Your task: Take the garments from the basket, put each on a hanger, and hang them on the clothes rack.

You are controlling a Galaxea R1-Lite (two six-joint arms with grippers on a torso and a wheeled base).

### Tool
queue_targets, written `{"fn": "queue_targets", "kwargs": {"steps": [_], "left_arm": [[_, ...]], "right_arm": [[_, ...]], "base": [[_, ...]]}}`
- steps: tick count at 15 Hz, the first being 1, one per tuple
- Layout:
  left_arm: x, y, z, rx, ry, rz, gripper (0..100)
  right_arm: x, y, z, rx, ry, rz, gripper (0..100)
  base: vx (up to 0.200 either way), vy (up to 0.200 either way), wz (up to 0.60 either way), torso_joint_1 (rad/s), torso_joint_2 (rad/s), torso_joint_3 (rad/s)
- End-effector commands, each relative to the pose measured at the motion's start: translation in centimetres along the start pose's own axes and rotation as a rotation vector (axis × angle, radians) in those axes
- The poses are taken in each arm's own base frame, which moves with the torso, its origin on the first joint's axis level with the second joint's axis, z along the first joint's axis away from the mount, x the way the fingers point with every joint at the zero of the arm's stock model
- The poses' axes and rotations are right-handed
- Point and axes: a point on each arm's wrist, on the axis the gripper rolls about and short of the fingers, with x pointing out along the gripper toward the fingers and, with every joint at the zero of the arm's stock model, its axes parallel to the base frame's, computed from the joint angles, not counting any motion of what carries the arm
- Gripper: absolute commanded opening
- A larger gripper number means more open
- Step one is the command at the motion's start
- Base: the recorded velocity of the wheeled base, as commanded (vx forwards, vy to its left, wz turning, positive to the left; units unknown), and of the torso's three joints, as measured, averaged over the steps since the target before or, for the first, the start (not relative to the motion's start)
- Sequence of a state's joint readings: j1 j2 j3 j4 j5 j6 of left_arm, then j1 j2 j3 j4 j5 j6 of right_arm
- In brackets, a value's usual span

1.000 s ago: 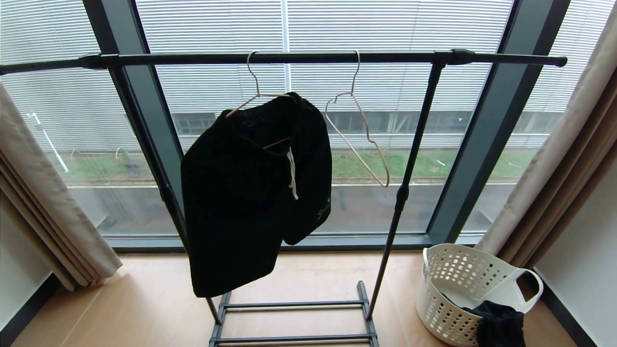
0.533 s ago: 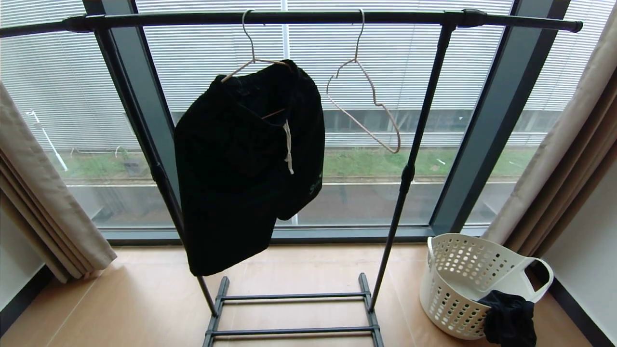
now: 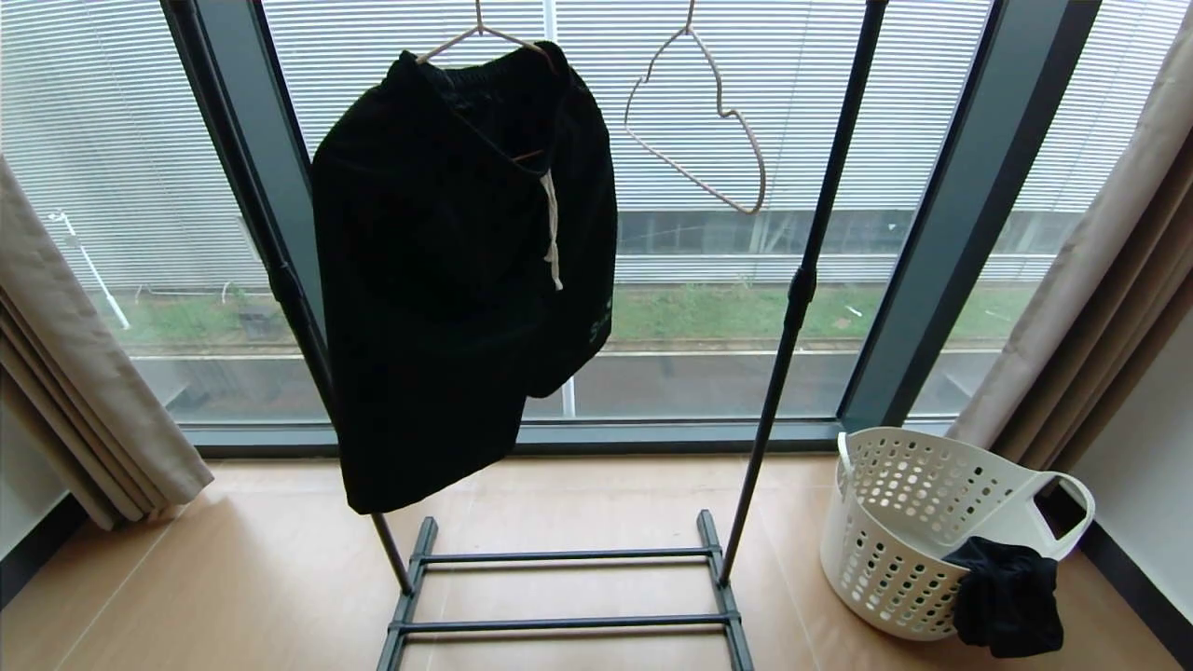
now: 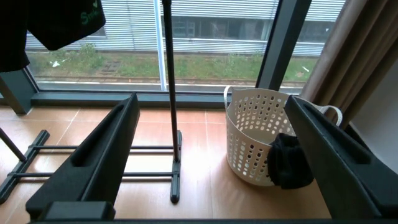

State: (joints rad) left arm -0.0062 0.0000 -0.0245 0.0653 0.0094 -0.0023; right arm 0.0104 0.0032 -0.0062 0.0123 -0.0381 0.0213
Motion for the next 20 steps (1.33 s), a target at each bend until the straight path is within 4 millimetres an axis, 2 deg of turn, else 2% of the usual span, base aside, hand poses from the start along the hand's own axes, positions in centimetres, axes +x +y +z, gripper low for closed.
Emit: {"fn": "queue_targets", "kwargs": {"steps": [1,5,9,15,18,20], "left_arm": [[0.0,0.0,0.01,-0.001,-0.001,0.0,100],[0.0,0.0,0.01,-0.001,-0.001,0.0,100],[0.0,0.0,0.01,-0.001,-0.001,0.0,100],[0.0,0.0,0.01,-0.001,-0.001,0.0,100],[0.0,0.0,0.01,-0.001,-0.001,0.0,100],[0.0,0.0,0.01,-0.001,-0.001,0.0,100]], "right_arm": [[0.01,0.0,0.02,0.0,0.0,0.0,100],[0.01,0.0,0.02,0.0,0.0,-0.001,100],[0.01,0.0,0.02,0.0,0.0,-0.001,100],[0.01,0.0,0.02,0.002,0.0,-0.001,100],[0.01,0.0,0.02,0.002,0.0,-0.001,100],[0.01,0.0,0.02,0.002,0.0,-0.001,100]], "base": [[0.0,0.0,0.0,-0.173,0.47,0.286],[0.0,0.0,0.0,-0.149,0.43,0.276],[0.0,0.0,0.0,-0.027,0.09,0.06],[0.0,0.0,-0.6,-0.001,0.01,0.006],[0.0,0.0,0.0,0.0,0.0,0.0],[0.0,-0.2,0.0,0.002,0.0,0.002]]}}
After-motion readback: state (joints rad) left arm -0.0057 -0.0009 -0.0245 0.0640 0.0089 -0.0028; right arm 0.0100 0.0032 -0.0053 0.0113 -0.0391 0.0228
